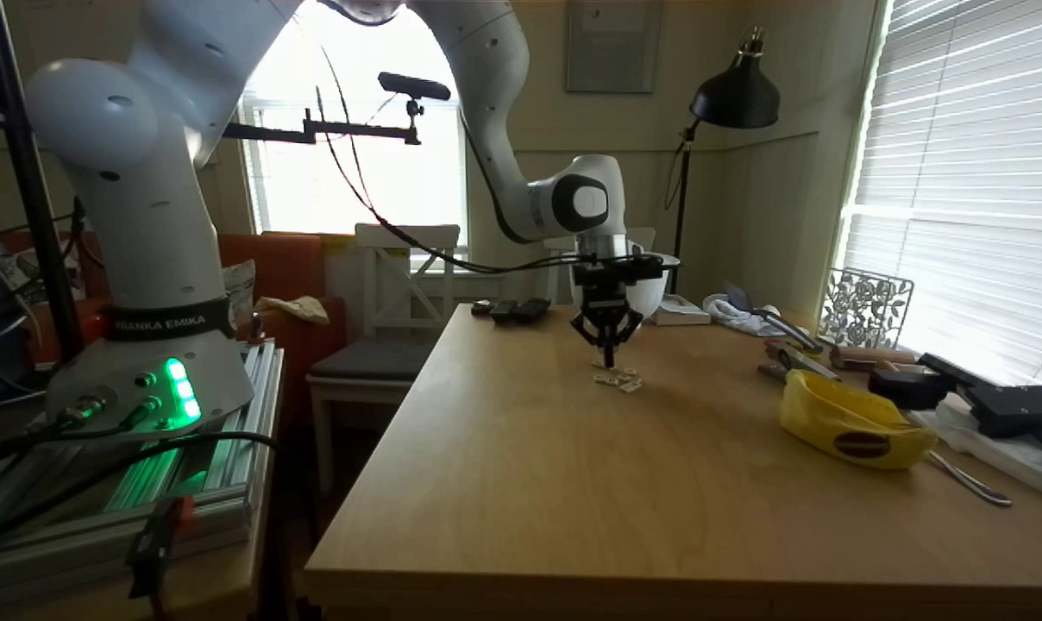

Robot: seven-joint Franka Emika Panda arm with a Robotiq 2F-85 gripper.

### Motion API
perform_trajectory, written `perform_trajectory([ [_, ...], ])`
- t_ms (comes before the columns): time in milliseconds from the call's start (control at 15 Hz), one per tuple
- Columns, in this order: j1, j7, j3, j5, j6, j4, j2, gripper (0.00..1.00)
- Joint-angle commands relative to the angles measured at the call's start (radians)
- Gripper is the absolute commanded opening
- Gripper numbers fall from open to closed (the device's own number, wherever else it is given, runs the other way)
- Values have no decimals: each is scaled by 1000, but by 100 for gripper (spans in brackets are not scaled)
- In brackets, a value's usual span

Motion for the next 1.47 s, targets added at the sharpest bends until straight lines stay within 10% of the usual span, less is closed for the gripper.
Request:
perform_trajectory([
  [0,-9,-9,15,-5,5,0,34,0],
  [1400,-3,-40,16,-4,-21,-5,26,0],
])
